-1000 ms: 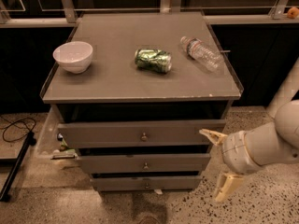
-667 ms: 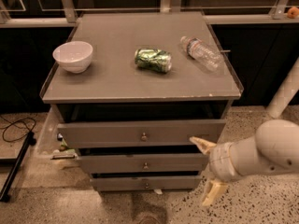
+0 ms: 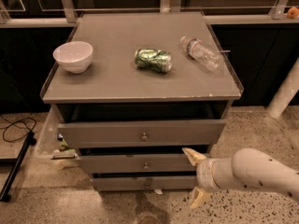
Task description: Open middle drawer
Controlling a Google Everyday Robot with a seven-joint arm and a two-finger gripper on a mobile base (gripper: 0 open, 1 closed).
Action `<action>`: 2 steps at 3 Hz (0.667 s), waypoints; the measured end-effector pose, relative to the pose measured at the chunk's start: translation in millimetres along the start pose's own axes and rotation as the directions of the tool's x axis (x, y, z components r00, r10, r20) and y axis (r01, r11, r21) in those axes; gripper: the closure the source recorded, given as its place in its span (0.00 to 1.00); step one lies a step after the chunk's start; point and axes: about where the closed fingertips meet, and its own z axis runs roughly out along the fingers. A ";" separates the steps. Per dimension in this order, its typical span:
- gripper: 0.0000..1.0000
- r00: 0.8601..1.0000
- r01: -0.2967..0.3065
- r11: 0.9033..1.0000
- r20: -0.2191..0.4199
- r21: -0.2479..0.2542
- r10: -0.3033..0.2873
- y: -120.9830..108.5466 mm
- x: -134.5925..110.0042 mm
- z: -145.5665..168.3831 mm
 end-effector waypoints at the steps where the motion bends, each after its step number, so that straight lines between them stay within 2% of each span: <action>1: 0.00 0.999 -0.042 0.999 -0.010 0.020 0.042 -8.6 41.2 29.5; 2: 0.00 0.999 -0.042 0.999 -0.009 0.019 0.043 -8.5 41.3 30.0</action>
Offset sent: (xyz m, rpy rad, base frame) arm 0.0199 -0.0166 -0.0306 0.0004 -0.0040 -0.0353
